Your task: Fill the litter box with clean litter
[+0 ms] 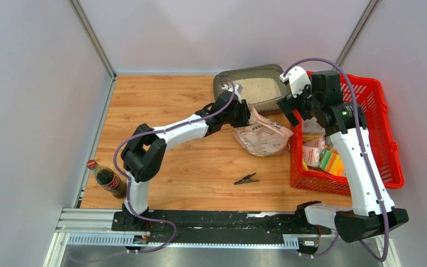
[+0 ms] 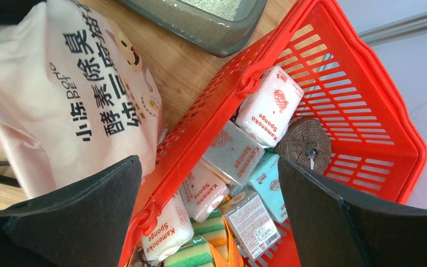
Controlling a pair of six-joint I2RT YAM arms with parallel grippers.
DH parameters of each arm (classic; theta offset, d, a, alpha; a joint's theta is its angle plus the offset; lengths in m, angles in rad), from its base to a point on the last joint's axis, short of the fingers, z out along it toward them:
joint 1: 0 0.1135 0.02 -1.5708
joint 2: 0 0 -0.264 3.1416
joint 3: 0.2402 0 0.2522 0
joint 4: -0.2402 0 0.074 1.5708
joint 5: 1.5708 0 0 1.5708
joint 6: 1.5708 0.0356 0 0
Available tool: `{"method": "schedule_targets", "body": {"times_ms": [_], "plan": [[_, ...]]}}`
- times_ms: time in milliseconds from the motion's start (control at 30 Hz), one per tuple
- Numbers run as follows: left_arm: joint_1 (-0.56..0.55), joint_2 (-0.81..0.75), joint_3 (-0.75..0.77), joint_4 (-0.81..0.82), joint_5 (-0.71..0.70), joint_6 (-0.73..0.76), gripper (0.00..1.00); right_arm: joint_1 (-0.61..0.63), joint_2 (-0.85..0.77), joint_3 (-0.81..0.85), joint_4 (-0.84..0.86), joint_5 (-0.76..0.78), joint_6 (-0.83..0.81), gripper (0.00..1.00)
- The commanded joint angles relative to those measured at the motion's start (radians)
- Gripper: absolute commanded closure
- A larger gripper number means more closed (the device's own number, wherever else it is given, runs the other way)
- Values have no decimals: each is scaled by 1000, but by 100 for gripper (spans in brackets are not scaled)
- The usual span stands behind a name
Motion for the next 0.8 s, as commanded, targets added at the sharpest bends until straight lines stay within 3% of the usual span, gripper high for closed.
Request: {"method": "schedule_targets", "body": {"times_ms": [0, 233, 767], "plan": [[-22, 72, -62, 305, 238, -217, 100, -2, -6, -8, -9, 5, 0, 0], [19, 67, -53, 362, 306, -248, 100, -2, -22, -23, -9, 15, -12, 0], [159, -97, -97, 308, 436, -116, 100, -2, -19, -20, 33, 17, -57, 0]]}}
